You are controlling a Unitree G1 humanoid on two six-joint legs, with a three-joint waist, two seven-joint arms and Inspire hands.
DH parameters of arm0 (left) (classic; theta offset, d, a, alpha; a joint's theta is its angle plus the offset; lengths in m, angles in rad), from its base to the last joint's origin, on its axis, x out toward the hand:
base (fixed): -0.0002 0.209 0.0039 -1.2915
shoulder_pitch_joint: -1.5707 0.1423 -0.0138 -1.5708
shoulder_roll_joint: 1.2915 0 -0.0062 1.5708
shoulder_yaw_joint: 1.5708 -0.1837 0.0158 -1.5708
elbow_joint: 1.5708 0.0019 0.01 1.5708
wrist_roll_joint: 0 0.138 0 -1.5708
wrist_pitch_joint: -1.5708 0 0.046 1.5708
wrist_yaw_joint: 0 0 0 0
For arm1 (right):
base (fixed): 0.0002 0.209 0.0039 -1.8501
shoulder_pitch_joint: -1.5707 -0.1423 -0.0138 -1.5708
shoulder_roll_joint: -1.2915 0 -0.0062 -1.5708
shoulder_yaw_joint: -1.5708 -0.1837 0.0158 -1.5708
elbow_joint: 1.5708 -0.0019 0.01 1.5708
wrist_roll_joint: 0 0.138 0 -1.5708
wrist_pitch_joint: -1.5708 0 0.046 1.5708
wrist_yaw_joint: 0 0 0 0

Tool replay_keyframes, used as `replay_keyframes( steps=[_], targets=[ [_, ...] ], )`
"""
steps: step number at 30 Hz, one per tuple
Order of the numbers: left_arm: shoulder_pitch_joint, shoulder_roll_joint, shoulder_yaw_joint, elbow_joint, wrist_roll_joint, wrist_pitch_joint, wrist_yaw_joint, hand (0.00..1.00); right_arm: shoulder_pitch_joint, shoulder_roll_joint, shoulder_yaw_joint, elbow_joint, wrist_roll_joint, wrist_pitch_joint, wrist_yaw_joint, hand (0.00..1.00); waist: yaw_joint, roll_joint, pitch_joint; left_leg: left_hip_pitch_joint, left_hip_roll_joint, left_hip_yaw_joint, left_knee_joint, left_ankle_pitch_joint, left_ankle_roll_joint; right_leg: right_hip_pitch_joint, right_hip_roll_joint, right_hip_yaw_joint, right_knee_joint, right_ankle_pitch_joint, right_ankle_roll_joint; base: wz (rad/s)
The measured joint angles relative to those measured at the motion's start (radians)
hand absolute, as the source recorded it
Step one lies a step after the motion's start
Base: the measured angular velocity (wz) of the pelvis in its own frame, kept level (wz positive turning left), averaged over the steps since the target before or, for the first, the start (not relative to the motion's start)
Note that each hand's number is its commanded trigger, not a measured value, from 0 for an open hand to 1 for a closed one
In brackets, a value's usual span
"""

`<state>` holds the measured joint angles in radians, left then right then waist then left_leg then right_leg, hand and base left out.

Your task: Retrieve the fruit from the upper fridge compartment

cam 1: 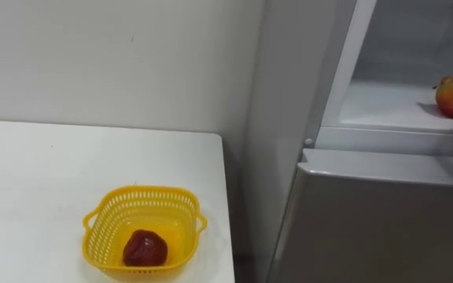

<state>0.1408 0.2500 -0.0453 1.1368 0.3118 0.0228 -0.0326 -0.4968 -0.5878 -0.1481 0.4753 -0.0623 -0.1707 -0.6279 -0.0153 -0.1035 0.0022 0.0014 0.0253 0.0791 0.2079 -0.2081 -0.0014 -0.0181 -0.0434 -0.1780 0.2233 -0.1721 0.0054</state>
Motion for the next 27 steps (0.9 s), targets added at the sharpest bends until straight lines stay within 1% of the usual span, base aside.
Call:
replay_keyframes(
  steps=[2,4,6,8,12,17,23,27],
  targets=[
    [0.002,0.002,-0.001,0.000,-0.004,0.001,0.000,0.00,-0.019,0.000,0.011,0.032,0.021,0.000,-0.001,0.00,-0.002,0.000,0.0000,-0.011,0.000,0.000,0.006,0.000,0.000,-0.008,0.000,0.001,0.000,0.000,0.000,0.00],
    [0.005,0.002,-0.001,0.000,-0.004,0.007,0.000,0.00,-0.063,0.000,0.011,0.074,0.046,0.000,-0.002,0.00,-0.003,0.000,0.0001,-0.015,0.000,0.000,0.006,0.000,0.000,-0.013,0.000,0.001,0.000,0.000,0.000,0.00],
    [0.006,0.002,0.000,0.000,-0.004,0.015,0.000,0.00,-0.089,-0.007,0.011,0.102,0.058,0.008,-0.002,0.00,-0.004,-0.002,-0.0009,-0.020,0.000,0.000,0.007,0.000,0.000,-0.017,0.001,0.000,0.000,0.000,0.000,0.03],
    [0.007,0.002,0.000,-0.001,-0.005,0.017,0.000,0.00,-0.095,-0.029,0.011,0.111,0.070,0.020,-0.001,0.00,-0.001,-0.005,-0.0010,-0.029,0.000,-0.001,0.010,0.000,0.000,-0.022,0.000,-0.002,0.000,0.000,0.000,0.05],
    [0.013,0.003,0.000,-0.001,-0.005,0.024,0.000,0.00,-0.096,-0.048,0.021,0.115,0.070,0.027,0.000,0.00,0.009,-0.006,-0.0004,-0.029,0.001,-0.002,0.012,0.000,0.000,-0.021,0.001,-0.003,-0.001,0.000,0.000,0.00],
    [0.013,0.007,-0.001,-0.018,-0.005,0.023,0.000,0.00,-0.121,-0.049,0.031,0.140,0.079,0.035,-0.002,0.00,0.017,-0.012,0.0028,-0.040,0.003,-0.001,0.018,0.001,-0.001,-0.029,0.001,-0.005,0.001,0.003,-0.004,0.00],
    [0.004,0.012,-0.008,-0.019,-0.005,0.022,0.001,0.00,-0.156,-0.050,0.053,0.161,0.088,0.035,-0.009,0.00,0.023,-0.014,0.0034,-0.071,0.008,-0.003,0.034,0.001,-0.002,-0.051,0.004,-0.013,0.001,0.013,-0.009,0.02],
    [0.004,0.022,-0.008,-0.019,-0.006,0.027,0.002,0.00,-0.177,-0.050,0.057,0.185,0.109,0.035,-0.017,0.00,0.022,-0.016,0.0043,-0.096,0.014,-0.012,0.051,0.003,-0.006,-0.063,0.009,-0.020,0.000,0.018,-0.014,0.05]
  ],
)
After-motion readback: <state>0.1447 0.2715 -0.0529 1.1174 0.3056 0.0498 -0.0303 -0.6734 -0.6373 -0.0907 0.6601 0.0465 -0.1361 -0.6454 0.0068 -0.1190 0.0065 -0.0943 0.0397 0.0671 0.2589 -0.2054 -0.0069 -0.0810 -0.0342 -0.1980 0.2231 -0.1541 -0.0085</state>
